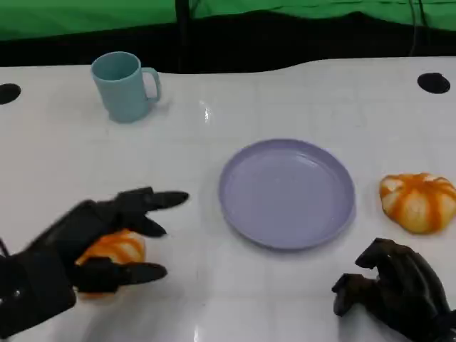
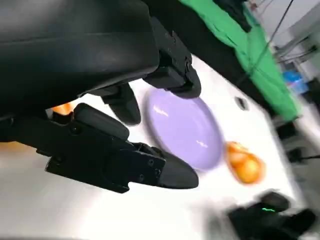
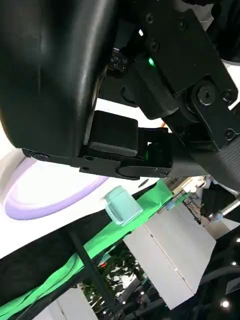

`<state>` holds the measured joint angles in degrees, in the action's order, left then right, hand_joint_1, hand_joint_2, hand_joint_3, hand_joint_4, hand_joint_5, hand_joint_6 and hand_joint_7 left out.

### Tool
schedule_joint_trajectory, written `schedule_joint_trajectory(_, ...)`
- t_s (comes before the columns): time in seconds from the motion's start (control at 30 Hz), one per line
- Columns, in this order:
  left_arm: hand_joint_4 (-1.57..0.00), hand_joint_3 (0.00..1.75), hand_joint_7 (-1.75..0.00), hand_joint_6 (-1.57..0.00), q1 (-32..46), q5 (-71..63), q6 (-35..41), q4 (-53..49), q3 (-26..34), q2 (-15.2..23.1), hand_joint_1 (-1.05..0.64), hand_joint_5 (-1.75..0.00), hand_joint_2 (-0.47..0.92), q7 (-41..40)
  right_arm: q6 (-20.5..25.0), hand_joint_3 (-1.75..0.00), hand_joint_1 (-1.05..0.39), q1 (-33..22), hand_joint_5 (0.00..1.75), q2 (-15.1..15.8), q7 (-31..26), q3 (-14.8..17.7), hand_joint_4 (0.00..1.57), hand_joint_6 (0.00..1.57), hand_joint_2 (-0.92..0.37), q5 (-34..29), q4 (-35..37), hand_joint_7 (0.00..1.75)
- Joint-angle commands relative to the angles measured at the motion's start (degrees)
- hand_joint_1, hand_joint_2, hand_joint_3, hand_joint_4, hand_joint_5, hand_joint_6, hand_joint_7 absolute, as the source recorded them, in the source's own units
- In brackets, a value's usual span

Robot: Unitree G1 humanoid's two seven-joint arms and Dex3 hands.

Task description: Grasp the bread from the table and place it into the plate.

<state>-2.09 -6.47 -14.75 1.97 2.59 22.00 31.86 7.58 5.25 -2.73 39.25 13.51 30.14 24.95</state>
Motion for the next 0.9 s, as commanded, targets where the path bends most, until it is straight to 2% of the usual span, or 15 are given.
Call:
schedule_joint_trajectory(0.03,-0.19,0.14,-0.01,-0.28,1.91,-13.92,3.29,8.17,-1.13,6.43,-0.81,-0.49,0.92,-3.62,0.2,0.0,-1.03,-0.21,0.72,0.4,-0.22,-0.12,1.57,1.57,-0.71,0.28,-0.44,0.37)
schedule_joint_trajectory(0.13,-0.29,0.12,-0.01,-0.3,2.98,-21.48,5.04,12.25,-1.84,8.05,-0.81,-0.35,0.92,-5.95,0.18,0.0,-1.02,-0.17,0.71,0.49,0.2,-0.09,1.57,1.57,-0.71,0.37,-0.23,0.36)
schedule_joint_trajectory(0.27,-0.35,0.1,0.0,-0.29,4.5,-30.48,8.13,17.52,-2.74,8.93,-0.79,-0.26,0.92,-7.82,0.32,0.0,-1.02,-0.23,0.69,0.53,0.26,0.01,1.57,1.57,-0.7,0.46,-0.14,0.34)
schedule_joint_trajectory(0.4,-0.37,0.08,0.0,-0.26,5.32,-35.78,11.06,20.83,-3.49,8.82,-0.77,-0.21,0.92,-7.84,0.46,0.0,-1.01,-0.36,0.69,0.52,0.29,0.06,1.57,1.57,-0.7,0.5,-0.25,0.33)
schedule_joint_trajectory(0.53,-0.34,0.06,0.0,-0.23,5.59,-47.39,17.72,25.84,-6.28,8.56,-0.75,-0.15,0.92,-3.71,-0.12,-0.01,-1.02,-0.24,0.7,0.69,0.63,-0.09,1.57,1.57,-0.7,0.14,0.06,0.32)
schedule_joint_trajectory(0.9,-0.39,0.0,0.0,-0.24,1.44,-55.54,21.52,20.92,-12.46,7.92,-0.72,-0.09,0.85,-1.34,-0.31,-0.01,-1.01,-0.17,0.7,0.75,0.92,0.0,1.57,1.57,-0.71,0.01,0.11,0.33)
